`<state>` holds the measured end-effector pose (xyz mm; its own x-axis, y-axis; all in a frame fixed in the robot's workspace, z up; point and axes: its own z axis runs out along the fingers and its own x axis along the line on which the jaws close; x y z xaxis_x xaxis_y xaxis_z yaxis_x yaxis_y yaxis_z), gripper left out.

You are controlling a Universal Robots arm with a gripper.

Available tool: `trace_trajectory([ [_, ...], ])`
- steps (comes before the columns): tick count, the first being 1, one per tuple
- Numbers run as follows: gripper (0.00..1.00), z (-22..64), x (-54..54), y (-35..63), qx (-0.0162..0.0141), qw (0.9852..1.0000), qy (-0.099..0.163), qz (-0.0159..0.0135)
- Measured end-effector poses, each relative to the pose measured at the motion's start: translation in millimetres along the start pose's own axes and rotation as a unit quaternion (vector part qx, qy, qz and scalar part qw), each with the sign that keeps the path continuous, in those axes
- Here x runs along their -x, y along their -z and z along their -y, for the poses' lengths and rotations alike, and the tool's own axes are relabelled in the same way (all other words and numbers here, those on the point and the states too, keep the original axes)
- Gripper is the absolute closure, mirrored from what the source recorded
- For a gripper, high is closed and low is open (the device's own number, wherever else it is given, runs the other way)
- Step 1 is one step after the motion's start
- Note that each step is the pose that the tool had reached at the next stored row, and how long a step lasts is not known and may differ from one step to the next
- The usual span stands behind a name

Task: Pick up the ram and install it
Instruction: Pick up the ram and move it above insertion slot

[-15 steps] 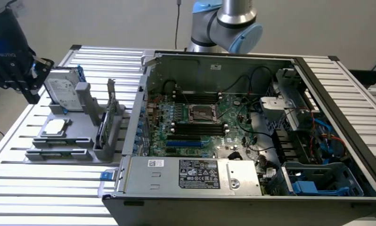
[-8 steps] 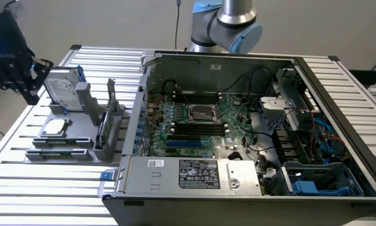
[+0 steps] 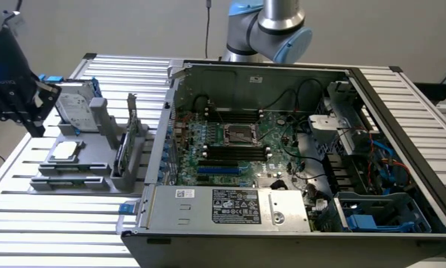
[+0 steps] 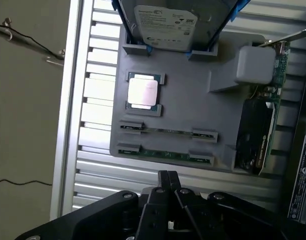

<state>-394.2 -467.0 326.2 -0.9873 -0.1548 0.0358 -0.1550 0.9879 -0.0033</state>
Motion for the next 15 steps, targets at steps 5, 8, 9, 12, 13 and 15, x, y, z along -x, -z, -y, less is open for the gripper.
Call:
trace_trajectory([
  [5,0.89,0.0,0.2,-5.9,-0.0016,0.999,0.045,0.0002],
  [8,0.89,0.0,0.3,-9.2,-0.0026,0.9974,0.072,0.0003],
  [9,0.89,0.0,0.4,-10.2,-0.0029,0.9967,0.081,0.0003],
  [12,0.89,0.0,0.5,-13.2,-0.0039,0.994,0.109,0.0004],
  [13,0.89,0.0,0.5,-13.9,-0.0042,0.993,0.118,0.0004],
  [15,0.89,0.0,0.6,-15.1,-0.0049,0.9907,0.136,0.0004],
])
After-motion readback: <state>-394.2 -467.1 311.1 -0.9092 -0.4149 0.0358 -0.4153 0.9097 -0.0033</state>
